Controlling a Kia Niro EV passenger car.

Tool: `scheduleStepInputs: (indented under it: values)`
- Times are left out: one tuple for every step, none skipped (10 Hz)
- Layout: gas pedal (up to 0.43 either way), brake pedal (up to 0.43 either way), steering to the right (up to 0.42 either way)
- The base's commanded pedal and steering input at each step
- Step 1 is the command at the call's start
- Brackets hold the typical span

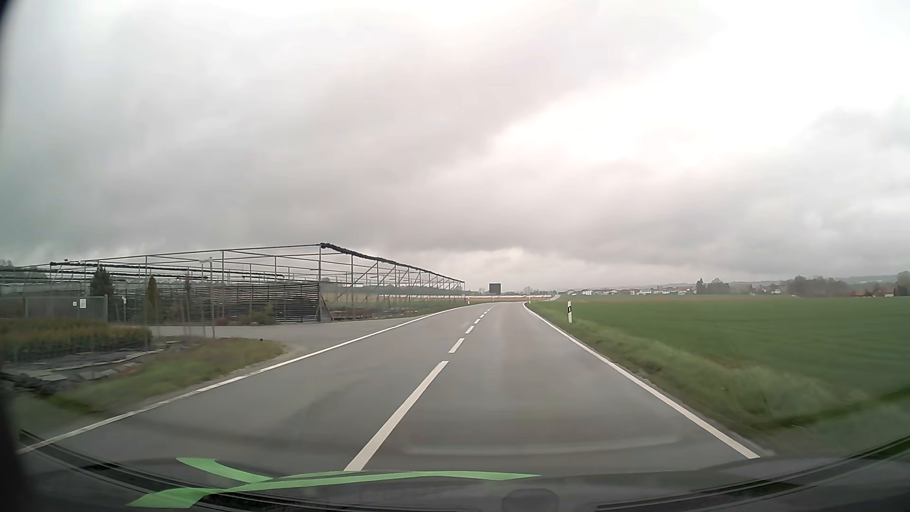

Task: Follow the waypoints while adhering to traffic rules and regulations

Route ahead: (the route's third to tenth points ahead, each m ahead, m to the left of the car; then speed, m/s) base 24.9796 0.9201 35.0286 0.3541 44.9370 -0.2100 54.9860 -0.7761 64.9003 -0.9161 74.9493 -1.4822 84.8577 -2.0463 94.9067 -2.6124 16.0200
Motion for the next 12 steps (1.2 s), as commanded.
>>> scheduleStepInputs:
  values:
    - [0.358,0.0,0.004]
    - [0.358,0.0,0.007]
    - [0.358,0.0,0.01]
    - [0.358,0.0,0.01]
    - [0.358,0.0,0.01]
    - [0.358,0.0,0.01]
    - [0.35,0.0,0.01]
    - [0.331,0.0,0.01]
    - [0.319,0.0,0.009]
    - [0.319,0.0,0.007]
    - [0.319,0.0,0.005]
    - [0.319,0.0,0.005]
